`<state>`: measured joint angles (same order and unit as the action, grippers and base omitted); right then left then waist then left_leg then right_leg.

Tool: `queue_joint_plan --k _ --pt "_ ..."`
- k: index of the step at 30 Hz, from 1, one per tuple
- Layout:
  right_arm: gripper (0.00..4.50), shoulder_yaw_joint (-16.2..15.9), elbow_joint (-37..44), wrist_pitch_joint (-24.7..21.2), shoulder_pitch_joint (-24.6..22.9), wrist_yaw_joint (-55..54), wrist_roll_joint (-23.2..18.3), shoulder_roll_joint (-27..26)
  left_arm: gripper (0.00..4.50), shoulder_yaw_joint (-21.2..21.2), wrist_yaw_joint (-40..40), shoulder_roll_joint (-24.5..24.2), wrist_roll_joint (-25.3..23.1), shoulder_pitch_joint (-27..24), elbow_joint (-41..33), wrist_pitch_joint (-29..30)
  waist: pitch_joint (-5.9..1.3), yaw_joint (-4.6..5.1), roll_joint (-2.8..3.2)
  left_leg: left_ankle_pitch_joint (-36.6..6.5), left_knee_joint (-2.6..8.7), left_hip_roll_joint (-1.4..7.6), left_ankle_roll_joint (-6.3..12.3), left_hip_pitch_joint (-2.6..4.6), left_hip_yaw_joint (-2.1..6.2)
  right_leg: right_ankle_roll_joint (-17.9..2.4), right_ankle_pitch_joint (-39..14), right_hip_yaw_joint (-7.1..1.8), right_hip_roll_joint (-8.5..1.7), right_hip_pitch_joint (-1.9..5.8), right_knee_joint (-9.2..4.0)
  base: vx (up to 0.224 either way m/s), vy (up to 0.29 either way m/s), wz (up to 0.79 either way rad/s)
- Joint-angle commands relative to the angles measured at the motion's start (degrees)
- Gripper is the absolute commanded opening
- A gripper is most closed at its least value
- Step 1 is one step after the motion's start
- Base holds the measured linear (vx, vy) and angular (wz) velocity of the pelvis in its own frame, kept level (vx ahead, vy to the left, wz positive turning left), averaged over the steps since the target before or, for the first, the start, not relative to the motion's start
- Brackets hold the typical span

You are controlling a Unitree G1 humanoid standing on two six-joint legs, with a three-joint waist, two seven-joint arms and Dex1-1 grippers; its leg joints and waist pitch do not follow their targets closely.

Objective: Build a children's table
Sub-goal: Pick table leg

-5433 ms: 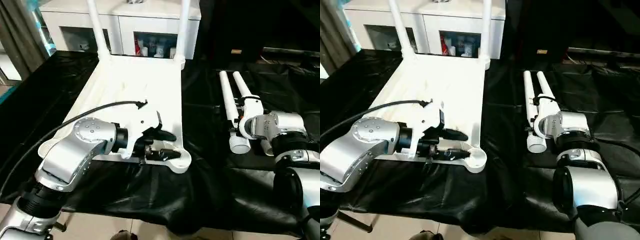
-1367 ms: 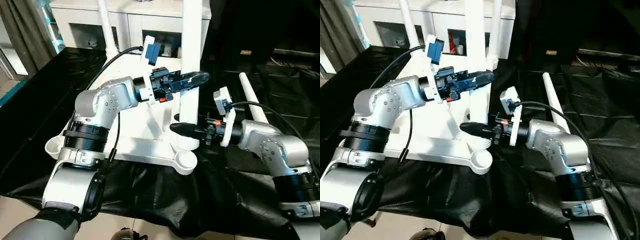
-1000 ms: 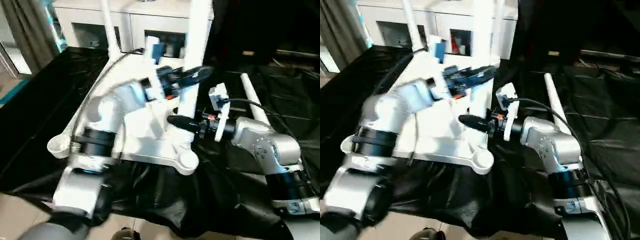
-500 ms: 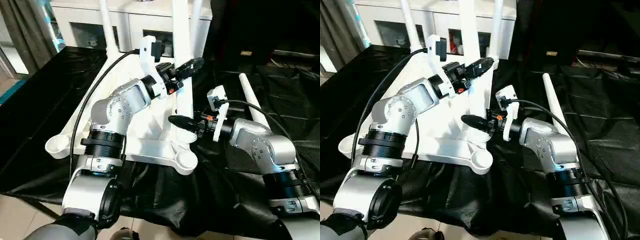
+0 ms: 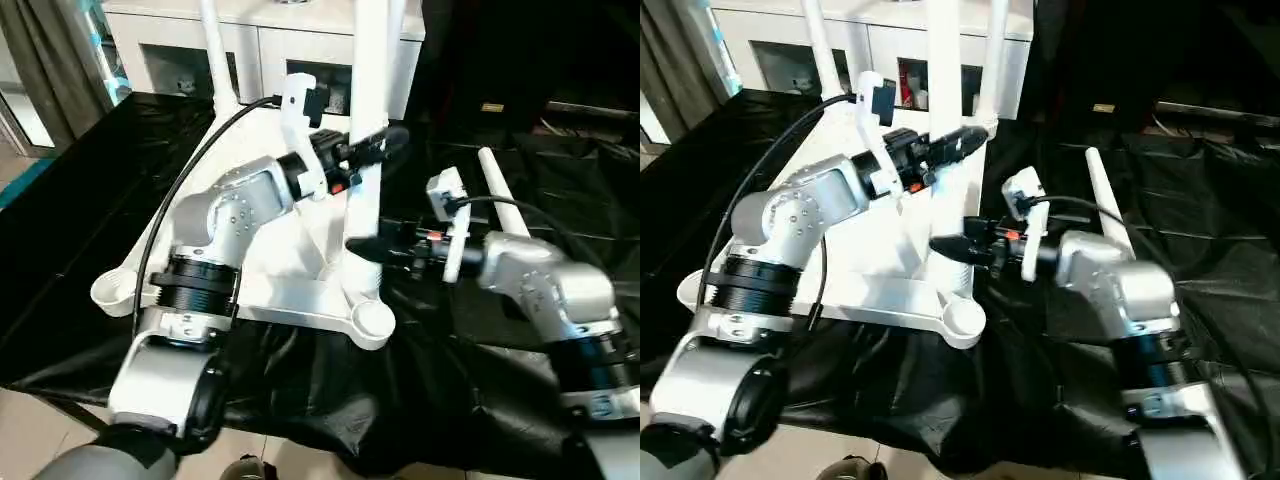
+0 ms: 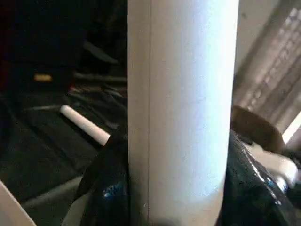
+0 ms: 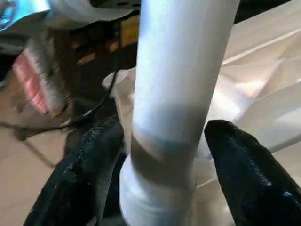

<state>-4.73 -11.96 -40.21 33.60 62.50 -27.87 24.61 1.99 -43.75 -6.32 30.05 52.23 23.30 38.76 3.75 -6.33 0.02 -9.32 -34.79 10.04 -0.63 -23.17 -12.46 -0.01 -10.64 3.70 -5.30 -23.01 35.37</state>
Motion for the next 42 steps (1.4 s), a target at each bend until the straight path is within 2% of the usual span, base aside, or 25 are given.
queue_joint_plan --k 1,5,14,30,33,35,36,39,42 --pt "3.13 -0.4 0.09 -0.88 1.15 1.24 -0.8 0.56 1.84 -1.18 -1.89 -0.32 0.58 1.02 -2.15 1.05 -4.89 -0.06 -1.16 -5.64 3.22 3.19 3.33 1.97 1.82 -14.0 -6.34 -2.41 -3.68 2.82 -3.47 0.0 0.0 0.0" --pt "3.13 -0.8 -0.86 -1.08 1.49 2.22 -0.76 0.63 1.84 -1.15 -3.06 -0.08 1.89 0.89 -3.18 2.12 -4.84 -0.11 -1.3 -6.54 3.27 3.22 2.76 1.95 1.83 -14.43 -7.39 -2.38 -3.78 2.83 -3.55 0.0 0.0 0.0" --pt "3.13 -0.29 -1.77 -3.59 1.79 2.93 -2.31 -0.93 1.84 -1.91 -6.22 0.97 3.69 0.37 -5.61 2.94 -4.77 -0.09 -1.2 -7.85 3.4 3.26 1.93 1.99 1.92 -13.8 -9.5 -2.36 -3.75 2.74 -3.81 0.0 0.0 0.0" --pt "3.13 -0.23 -1.82 -4.13 1.9 3.55 -2.79 -1.38 1.84 -3.47 -7.58 0.66 3.54 -0.99 -7.09 4.0 -4.81 -0.13 -1.26 -7.26 3.38 3.19 1.83 1.9 1.92 -13.29 -9.36 -2.39 -3.76 2.79 -3.78 0.0 0.0 0.0" --pt "3.13 -0.32 -1.49 -4.21 1.69 3.67 -2.81 -1.29 1.84 -3.37 -7.62 0.76 3.55 -0.9 -7.08 4.05 -4.8 -0.11 -1.0 -7.73 3.43 3.21 1.51 1.95 1.93 -13.27 -9.53 -2.39 -3.72 2.73 -3.84 0.0 0.0 0.0" --pt "3.13 -0.3 -1.5 -4.22 1.64 3.72 -2.8 -1.28 1.84 -3.36 -7.65 0.8 3.55 -0.86 -7.06 4.07 -4.8 -0.11 -1.07 -8.01 3.45 3.23 1.33 2.01 1.95 -13.27 -9.73 -2.38 -3.76 2.75 -3.86 0.0 0.0 0.0" --pt "2.84 -0.26 -1.52 -4.23 1.62 3.72 -2.78 -1.28 1.84 -3.41 -7.72 0.81 3.5 -0.84 -7.07 4.08 -4.81 -0.1 -1.08 -7.97 3.45 3.22 1.32 1.99 1.96 -13.27 -9.67 -2.38 -3.75 2.76 -3.83 0.0 0.0 0.0" --pt "2.72 -0.05 -1.29 -4.5 1.44 3.62 -2.88 -1.41 1.84 -3.36 -7.83 0.9 3.61 -0.95 -7.22 4.18 -4.82 -0.08 -0.97 -8.01 3.44 3.21 1.37 2.01 1.94 -13.34 -9.34 -2.4 -3.72 2.77 -3.85 0.0 0.0 0.0" --pt "2.36 -0.1 -1.05 -4.62 1.24 3.73 -2.94 -1.3 1.84 -3.19 -7.47 1.08 3.64 -0.82 -7.1 3.96 -4.81 -0.1 -1.02 -7.91 3.45 3.21 1.34 1.98 1.96 -13.37 -9.26 -2.38 -3.72 2.78 -3.81 0.0 0.0 0.0"
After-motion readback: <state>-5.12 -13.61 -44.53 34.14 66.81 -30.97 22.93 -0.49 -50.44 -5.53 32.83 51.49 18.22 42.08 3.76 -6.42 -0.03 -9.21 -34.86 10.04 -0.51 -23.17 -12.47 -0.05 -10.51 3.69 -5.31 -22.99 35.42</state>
